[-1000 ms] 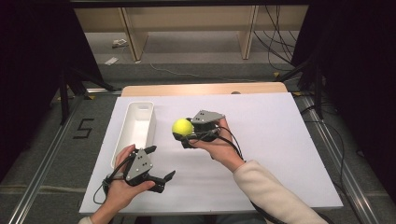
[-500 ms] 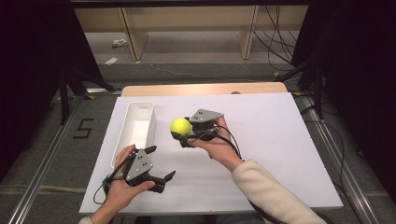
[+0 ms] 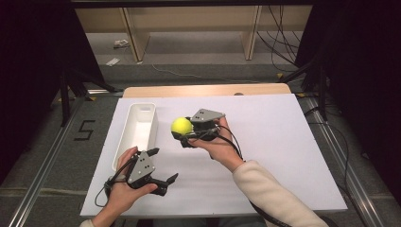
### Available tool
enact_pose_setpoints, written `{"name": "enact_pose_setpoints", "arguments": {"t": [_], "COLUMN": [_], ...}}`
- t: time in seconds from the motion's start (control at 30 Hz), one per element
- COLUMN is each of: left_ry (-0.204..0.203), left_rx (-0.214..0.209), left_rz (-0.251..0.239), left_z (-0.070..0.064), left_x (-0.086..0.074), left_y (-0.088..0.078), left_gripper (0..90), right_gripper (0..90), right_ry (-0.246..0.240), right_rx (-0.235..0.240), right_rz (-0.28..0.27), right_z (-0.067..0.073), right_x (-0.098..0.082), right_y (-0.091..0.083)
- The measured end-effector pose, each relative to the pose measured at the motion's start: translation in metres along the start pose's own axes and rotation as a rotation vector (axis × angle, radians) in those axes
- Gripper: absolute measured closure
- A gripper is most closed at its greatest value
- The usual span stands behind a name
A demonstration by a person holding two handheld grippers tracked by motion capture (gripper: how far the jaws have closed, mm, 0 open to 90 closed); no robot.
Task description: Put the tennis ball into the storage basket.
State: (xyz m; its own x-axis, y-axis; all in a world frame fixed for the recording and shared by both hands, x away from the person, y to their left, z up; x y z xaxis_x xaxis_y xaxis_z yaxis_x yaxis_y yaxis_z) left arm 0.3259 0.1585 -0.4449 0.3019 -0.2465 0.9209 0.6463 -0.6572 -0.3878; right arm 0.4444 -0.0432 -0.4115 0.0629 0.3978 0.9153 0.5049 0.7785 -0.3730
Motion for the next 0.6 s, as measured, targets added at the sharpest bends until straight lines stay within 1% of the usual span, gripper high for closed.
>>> {"name": "enact_pose_setpoints", "arguments": {"t": [0.17,0.2,0.33,0.37,0.4,0.47,0.6], "left_ry": [-0.005,0.0,-0.005,0.0,-0.005,0.001,-0.003], "left_rx": [-0.001,-0.001,0.0,0.001,-0.001,-0.001,-0.002], "left_rz": [0.001,0.001,0.001,0.001,0.0,0.001,-0.001], "left_z": [-0.0006,-0.0004,-0.0005,-0.0002,-0.0005,-0.0005,-0.001], "left_x": [-0.0001,0.0001,-0.0002,0.0001,-0.0001,0.0001,0.0002], "left_y": [0.0003,0.0003,0.0002,0.0001,0.0002,0.0003,0.0002], "left_gripper": [0.0,0.0,0.0,0.0,0.0,0.0,0.0], "right_gripper": [26.6,26.6,26.6,26.6,26.6,26.6,26.6], "right_ry": [-0.001,-0.002,0.0,0.0,0.0,0.0,-0.003], "right_rx": [0.005,0.005,0.005,0.005,0.005,0.009,0.011], "right_rz": [0.002,0.002,-0.002,-0.002,-0.003,0.001,-0.002], "right_z": [0.0006,0.0006,0.0008,0.0008,0.0012,0.0018,0.0023], "right_x": [0.0009,0.0011,0.0024,0.0024,0.0028,0.0033,0.0041], "right_y": [0.0018,0.0022,0.003,0.003,0.0035,0.0042,0.0059]}}
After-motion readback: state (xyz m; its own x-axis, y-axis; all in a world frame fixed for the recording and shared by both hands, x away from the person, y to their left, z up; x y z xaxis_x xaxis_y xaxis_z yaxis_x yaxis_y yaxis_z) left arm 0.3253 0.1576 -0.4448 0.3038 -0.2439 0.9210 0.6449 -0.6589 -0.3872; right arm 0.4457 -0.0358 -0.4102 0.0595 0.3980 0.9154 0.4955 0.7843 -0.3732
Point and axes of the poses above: each handheld gripper's, and its own axes: y roughly forward along the jaws, x roughly out of its top, z roughly to its left, the point moved 1 cm from there along y, roughly forward along the jaws, and after that the axes turned 12 degrees about -y, right-handed, at the moved point
